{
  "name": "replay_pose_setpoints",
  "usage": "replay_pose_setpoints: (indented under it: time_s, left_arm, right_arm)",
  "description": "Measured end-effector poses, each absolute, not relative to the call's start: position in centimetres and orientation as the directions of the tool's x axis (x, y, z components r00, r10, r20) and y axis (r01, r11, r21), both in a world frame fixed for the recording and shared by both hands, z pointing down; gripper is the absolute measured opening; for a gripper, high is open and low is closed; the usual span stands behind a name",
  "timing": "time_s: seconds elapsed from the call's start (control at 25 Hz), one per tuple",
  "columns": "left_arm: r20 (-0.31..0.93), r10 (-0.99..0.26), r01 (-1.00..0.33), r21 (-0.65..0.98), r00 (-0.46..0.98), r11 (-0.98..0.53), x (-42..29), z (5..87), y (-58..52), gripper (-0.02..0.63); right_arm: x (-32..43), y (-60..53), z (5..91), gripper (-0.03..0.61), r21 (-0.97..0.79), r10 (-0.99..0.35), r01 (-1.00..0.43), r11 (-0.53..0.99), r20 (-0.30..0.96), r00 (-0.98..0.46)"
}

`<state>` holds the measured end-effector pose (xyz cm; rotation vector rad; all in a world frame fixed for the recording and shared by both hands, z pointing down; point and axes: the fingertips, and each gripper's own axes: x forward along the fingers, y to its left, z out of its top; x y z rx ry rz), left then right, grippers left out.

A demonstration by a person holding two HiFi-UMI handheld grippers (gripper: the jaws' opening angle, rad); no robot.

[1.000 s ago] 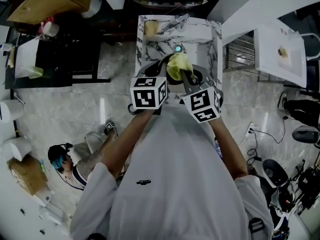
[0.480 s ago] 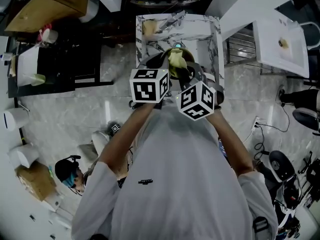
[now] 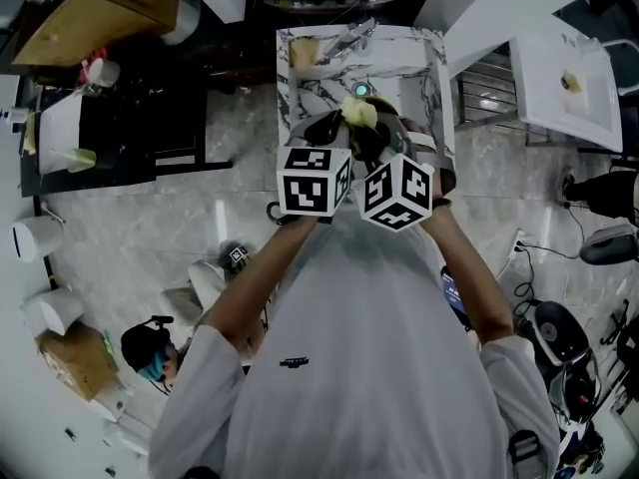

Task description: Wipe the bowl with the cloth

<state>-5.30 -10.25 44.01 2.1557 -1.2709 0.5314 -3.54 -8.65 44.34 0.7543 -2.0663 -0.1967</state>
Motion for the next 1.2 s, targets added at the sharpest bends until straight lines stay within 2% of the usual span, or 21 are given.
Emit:
replay_pose_setpoints:
  time_s: [0.36,0.68,1.2]
  left_arm:
    - [0.586,-0.676,-0.895,0.298,0.446,-0.332,-6.6,44.4,-10.5,0.025]
    - [0.572,-0.676,-0.885,0.328,0.464,-0.330,-7.3,43.7,-12.2,0.025]
    - [0.569,-0.659,-0.869,0.280,0.493,-0.408,-5.6,42.7,-13.3,0.025]
  right_arm:
    - [-2.5,-10.1,44.4,0.024,0.517,-0.656,-0.423,0.744,0.684,-0.319]
    - [-2.4,-9.8,43.9,0.023,0.503,-0.643,-0.422,0.754,0.696,-0.320]
    - [-4.9,-8.4,44.2,0.023,0.585,-0.642,-0.263,0.767,0.692,-0.331]
